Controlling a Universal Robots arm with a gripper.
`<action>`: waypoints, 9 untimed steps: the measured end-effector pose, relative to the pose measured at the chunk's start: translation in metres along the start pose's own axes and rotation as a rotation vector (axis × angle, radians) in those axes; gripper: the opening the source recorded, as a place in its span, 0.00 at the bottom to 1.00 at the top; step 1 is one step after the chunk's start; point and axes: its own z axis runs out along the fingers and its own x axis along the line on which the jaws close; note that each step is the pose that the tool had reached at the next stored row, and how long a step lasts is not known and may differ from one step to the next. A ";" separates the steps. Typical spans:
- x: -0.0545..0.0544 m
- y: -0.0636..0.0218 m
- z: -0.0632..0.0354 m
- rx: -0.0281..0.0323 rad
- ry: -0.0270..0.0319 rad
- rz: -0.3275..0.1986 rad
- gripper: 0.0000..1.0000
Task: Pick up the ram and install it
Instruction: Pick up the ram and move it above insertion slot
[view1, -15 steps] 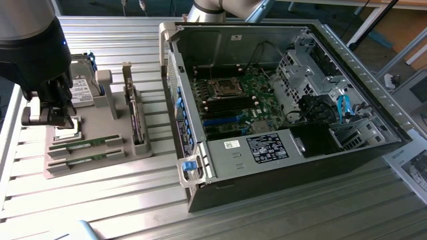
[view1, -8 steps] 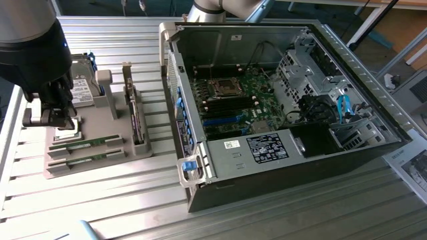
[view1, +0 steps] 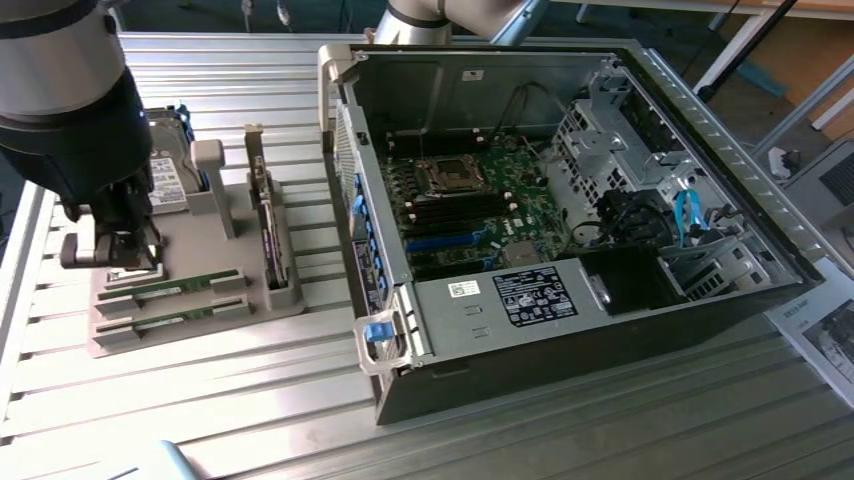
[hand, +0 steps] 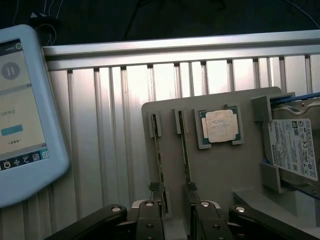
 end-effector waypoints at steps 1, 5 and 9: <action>0.000 -0.0001 0.0019 0.0000 0.0000 0.000 0.31; 0.001 -0.0006 0.0136 0.0000 0.0000 0.000 0.31; 0.001 -0.0011 0.0228 -0.0003 0.0000 0.000 0.31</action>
